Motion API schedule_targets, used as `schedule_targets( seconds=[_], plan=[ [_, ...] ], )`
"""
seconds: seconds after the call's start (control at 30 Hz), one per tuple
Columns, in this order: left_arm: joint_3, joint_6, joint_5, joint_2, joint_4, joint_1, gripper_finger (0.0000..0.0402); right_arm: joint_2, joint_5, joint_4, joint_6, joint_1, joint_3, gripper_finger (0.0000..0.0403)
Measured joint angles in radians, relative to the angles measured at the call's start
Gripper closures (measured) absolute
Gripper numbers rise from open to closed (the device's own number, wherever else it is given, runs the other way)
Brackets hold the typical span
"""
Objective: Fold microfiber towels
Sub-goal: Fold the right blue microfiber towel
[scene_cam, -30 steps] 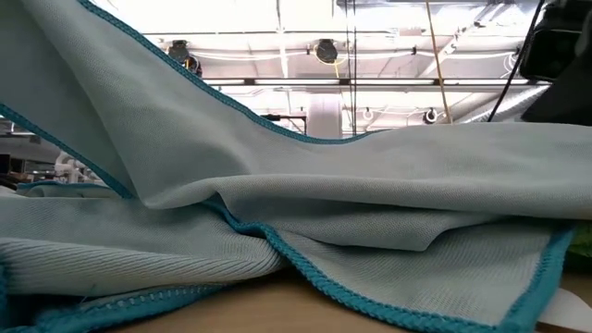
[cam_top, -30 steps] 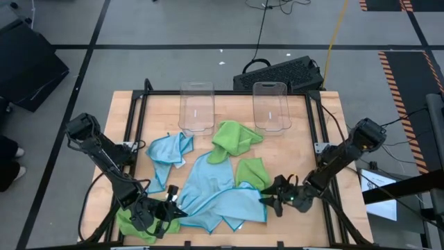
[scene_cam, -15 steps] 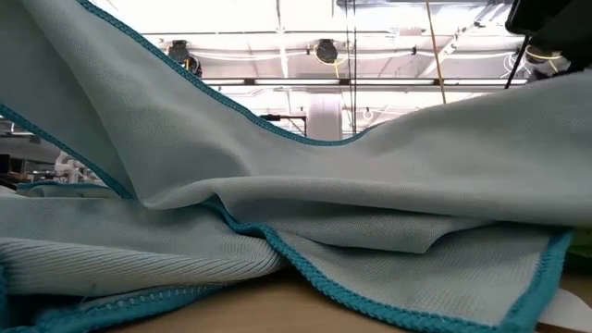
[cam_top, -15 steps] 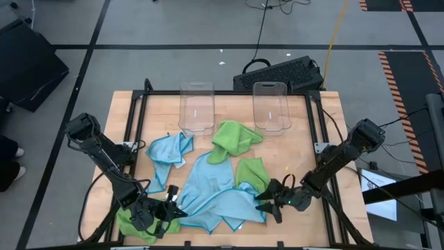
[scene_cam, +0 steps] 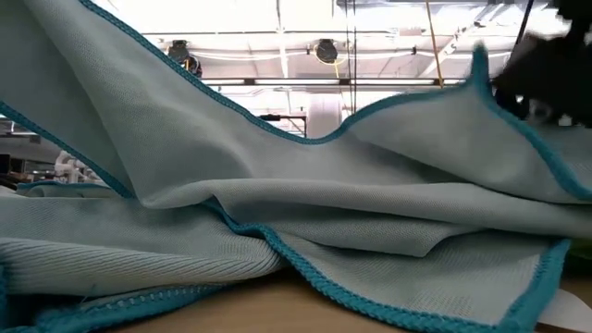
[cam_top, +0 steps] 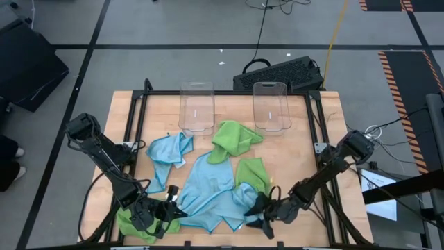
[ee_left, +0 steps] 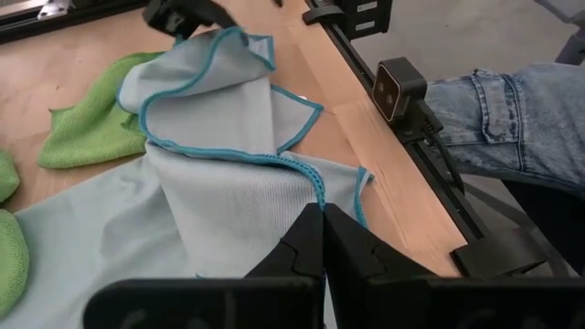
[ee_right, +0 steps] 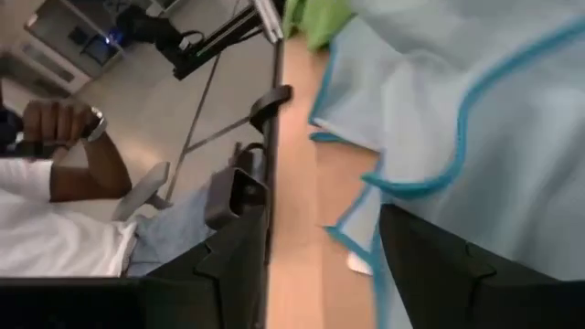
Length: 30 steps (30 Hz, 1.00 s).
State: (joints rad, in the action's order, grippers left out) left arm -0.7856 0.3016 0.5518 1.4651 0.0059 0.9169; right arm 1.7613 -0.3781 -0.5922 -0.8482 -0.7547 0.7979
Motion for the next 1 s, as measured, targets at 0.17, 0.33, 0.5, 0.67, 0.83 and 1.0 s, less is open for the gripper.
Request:
schedule_targets(
  seconds=[0.17,0.33,0.5,0.67,0.83,1.0],
  plan=[
    [0.000,0.000,0.000,0.000,0.000,0.000,0.0398,-0.069,-0.127,0.310,0.020,-0.030,0.110,0.0193],
    [0.000,-0.001,0.000,0.000,-0.001,0.000,0.0398,-0.072,-0.278,0.488,0.040,-0.057,0.198,0.0193],
    [0.000,-0.008,0.005,0.000,0.001,0.000,0.0398,0.035,-0.299,0.473,0.227,-0.066,0.253,0.0193],
    [0.000,-0.009,0.017,0.000,0.006,0.000,0.0398,0.187,-0.276,0.471,0.407,-0.063,0.359,0.0193],
    [0.000,-0.001,0.017,0.000,0.006,0.000,0.0398,0.298,-0.324,0.481,0.641,-0.064,0.507,0.0199],
    [0.000,-0.003,0.018,0.000,0.006,0.000,0.0398,0.362,-0.329,0.626,0.721,-0.047,0.616,0.0222]
  ],
)
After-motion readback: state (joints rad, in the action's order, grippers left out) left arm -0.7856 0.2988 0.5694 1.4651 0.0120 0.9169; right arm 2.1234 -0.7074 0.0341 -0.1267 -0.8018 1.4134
